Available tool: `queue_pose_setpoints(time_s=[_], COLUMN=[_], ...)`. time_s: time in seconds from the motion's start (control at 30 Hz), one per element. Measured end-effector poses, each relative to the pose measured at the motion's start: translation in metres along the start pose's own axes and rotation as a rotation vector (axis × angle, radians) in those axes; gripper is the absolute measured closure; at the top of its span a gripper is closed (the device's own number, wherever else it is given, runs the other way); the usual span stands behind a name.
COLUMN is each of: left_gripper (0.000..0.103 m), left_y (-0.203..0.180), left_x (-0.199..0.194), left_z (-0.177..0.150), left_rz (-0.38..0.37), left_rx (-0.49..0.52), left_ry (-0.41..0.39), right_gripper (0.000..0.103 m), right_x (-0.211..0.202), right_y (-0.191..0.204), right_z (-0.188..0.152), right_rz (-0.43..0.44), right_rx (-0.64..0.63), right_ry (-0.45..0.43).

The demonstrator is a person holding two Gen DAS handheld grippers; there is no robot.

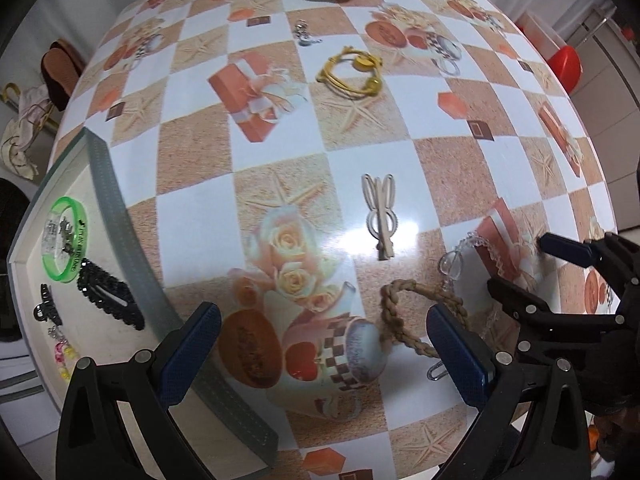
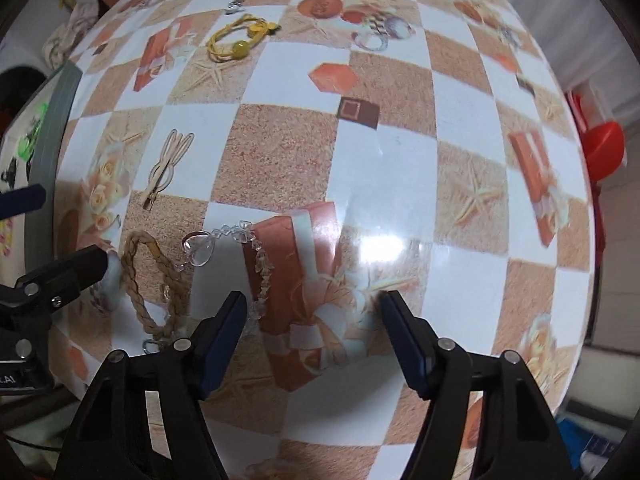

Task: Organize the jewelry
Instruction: 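Grasp the clear bracelet with the right tool while the left tool grasps the braided one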

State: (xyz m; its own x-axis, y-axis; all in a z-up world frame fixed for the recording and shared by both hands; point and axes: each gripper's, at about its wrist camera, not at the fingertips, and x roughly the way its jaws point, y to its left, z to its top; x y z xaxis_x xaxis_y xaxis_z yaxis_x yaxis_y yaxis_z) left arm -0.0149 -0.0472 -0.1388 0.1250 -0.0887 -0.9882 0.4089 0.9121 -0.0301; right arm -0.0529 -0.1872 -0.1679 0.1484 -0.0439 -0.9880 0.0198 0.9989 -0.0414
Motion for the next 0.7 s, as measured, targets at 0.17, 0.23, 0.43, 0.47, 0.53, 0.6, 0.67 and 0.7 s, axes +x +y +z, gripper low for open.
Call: queue_pose_setpoints(time_s=[0.17, 0.23, 0.43, 0.47, 0.53, 0.6, 0.67, 0.7], left_gripper=[0.006, 0.006, 0.018, 0.018, 0.018, 0.022, 0.035, 0.038], left_y=[-0.011, -0.014, -0.028, -0.030, -0.033, -0.036, -0.043, -0.045], left_x=[0.009, 0.013, 0.025, 0.025, 0.025, 0.024, 0.022, 0.021], left_z=[-0.001, -0.001, -0.005, -0.005, -0.005, -0.004, -0.002, -0.002], left_rz=[-0.015, -0.022, -0.025, -0.025, -0.029, -0.034, -0.034, -0.040], left_rx=[0.016, 0.016, 0.030, 0.037, 0.040, 0.041, 0.056, 0.061], left_ry=[0.033, 0.044, 0.065, 0.061, 0.059, 0.057, 0.049, 0.046], right_gripper=[0.032, 0.034, 0.046, 0.048, 0.055, 0.056, 0.056, 0.059], right_x=[0.000, 0.001, 0.003, 0.002, 0.002, 0.000, 0.001, 0.001], right_y=[-0.014, -0.023, -0.032, -0.034, -0.030, -0.028, -0.026, -0.024], right_z=[-0.005, -0.005, -0.005, -0.005, -0.004, -0.004, -0.002, -0.001], right_rz=[-0.018, -0.024, -0.008, -0.007, -0.007, -0.002, 0.008, 0.010], right_rx=[0.025, 0.038, 0.046, 0.040, 0.028, 0.029, 0.036, 0.034], right_ry=[-0.002, -0.004, -0.006, -0.008, -0.010, -0.007, -0.001, 0.001])
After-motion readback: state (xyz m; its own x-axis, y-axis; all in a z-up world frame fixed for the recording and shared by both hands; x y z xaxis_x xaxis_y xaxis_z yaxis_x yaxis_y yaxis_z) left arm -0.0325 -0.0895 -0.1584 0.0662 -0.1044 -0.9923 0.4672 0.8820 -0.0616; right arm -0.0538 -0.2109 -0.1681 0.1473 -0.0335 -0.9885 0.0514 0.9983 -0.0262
